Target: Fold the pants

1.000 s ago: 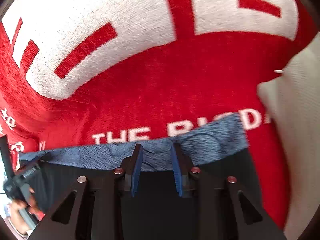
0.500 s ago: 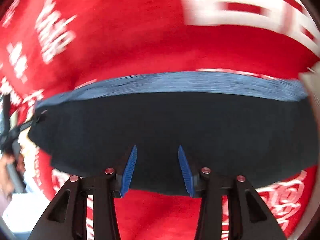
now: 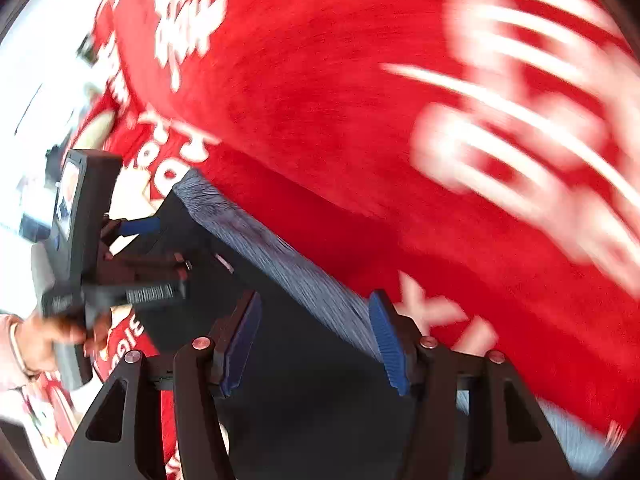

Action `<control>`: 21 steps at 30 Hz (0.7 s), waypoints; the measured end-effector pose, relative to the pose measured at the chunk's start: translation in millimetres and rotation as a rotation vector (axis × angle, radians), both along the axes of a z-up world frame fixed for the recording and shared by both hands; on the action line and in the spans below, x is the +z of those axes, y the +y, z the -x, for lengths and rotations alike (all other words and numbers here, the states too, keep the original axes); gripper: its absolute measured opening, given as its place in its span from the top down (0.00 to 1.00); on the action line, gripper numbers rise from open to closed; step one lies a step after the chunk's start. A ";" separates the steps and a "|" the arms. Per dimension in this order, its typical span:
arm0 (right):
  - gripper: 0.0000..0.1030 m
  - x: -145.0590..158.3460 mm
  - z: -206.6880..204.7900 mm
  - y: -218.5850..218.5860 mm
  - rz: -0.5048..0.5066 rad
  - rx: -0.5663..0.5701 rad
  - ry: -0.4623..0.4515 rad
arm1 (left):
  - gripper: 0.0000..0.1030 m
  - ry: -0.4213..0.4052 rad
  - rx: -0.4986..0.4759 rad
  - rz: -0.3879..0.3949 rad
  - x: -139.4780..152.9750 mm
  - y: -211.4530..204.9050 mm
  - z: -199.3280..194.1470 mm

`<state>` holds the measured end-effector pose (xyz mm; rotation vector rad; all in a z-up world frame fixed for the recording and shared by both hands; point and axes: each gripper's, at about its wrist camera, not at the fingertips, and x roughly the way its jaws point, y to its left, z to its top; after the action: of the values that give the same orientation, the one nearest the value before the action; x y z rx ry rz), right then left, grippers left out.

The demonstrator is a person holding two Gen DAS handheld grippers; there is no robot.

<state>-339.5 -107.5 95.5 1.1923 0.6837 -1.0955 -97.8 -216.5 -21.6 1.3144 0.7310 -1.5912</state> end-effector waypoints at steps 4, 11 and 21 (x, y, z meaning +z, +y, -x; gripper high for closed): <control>0.41 -36.7 -45.4 -41.8 -0.052 0.146 0.060 | 0.11 0.074 0.010 0.004 -4.9 -5.1 -10.8; 0.89 -63.6 -48.9 -49.5 -0.190 0.093 0.020 | 0.09 0.074 0.001 0.046 -10.4 -15.4 -23.5; 0.57 -36.5 -25.9 -35.1 -0.113 -0.088 0.140 | 0.01 0.109 0.004 0.064 17.3 -29.2 -30.5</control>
<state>-313.6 -142.6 59.1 1.2600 0.8154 -1.2362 -67.2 -245.6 -4.2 1.1869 0.7416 -1.6799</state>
